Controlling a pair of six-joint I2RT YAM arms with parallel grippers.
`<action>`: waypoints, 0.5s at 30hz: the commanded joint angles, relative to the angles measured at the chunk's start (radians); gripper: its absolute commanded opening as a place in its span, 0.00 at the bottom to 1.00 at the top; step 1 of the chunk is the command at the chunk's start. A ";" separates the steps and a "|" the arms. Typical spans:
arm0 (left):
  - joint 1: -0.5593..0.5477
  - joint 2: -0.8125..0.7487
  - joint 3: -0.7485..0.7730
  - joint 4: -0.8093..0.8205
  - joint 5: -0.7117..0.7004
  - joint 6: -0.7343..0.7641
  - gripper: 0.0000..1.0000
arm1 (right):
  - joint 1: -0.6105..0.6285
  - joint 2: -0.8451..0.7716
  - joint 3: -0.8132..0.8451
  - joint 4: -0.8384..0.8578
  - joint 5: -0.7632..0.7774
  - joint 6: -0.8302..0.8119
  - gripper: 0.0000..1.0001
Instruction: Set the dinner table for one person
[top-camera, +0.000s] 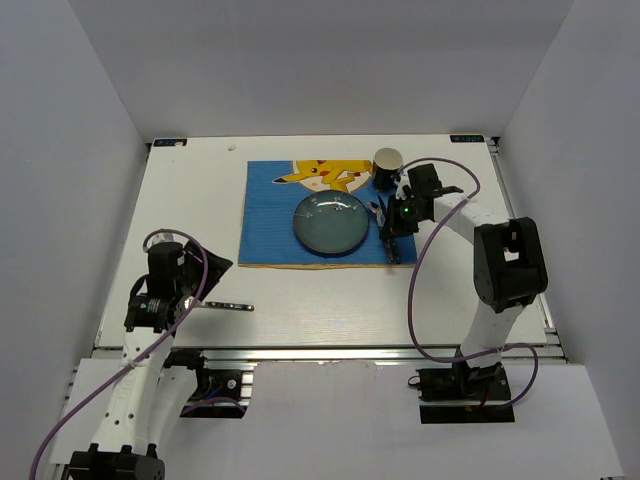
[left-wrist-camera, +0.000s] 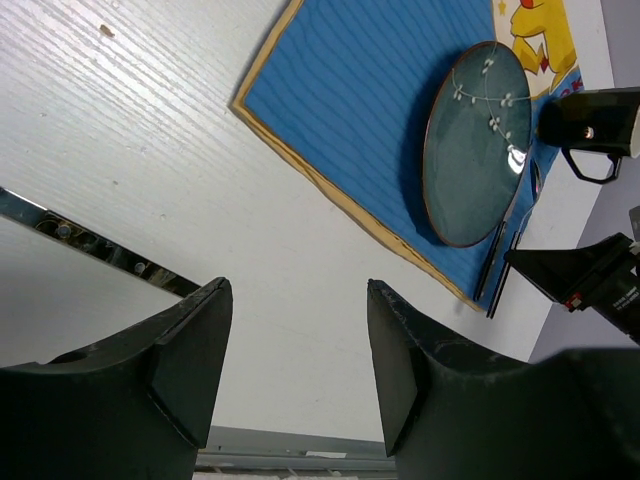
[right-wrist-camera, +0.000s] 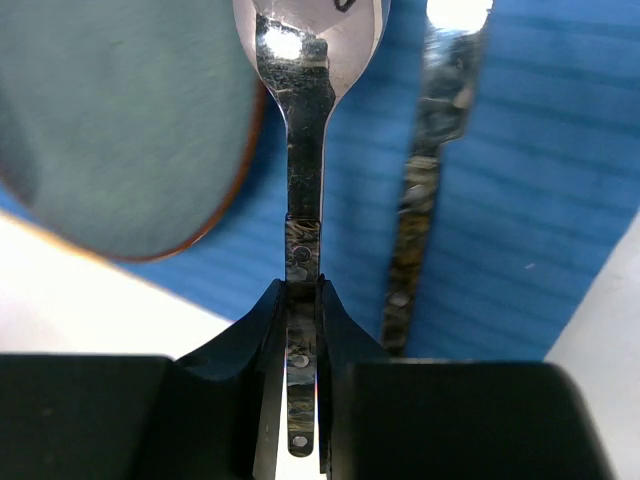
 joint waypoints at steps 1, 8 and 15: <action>-0.001 0.000 0.033 -0.022 -0.019 -0.001 0.66 | -0.006 0.030 0.055 0.056 0.070 0.040 0.00; -0.001 0.009 0.029 -0.018 -0.017 -0.002 0.66 | -0.001 0.064 0.071 0.079 0.134 0.031 0.00; -0.001 0.014 0.030 -0.027 -0.017 0.002 0.66 | 0.002 0.075 0.066 0.099 0.138 0.026 0.19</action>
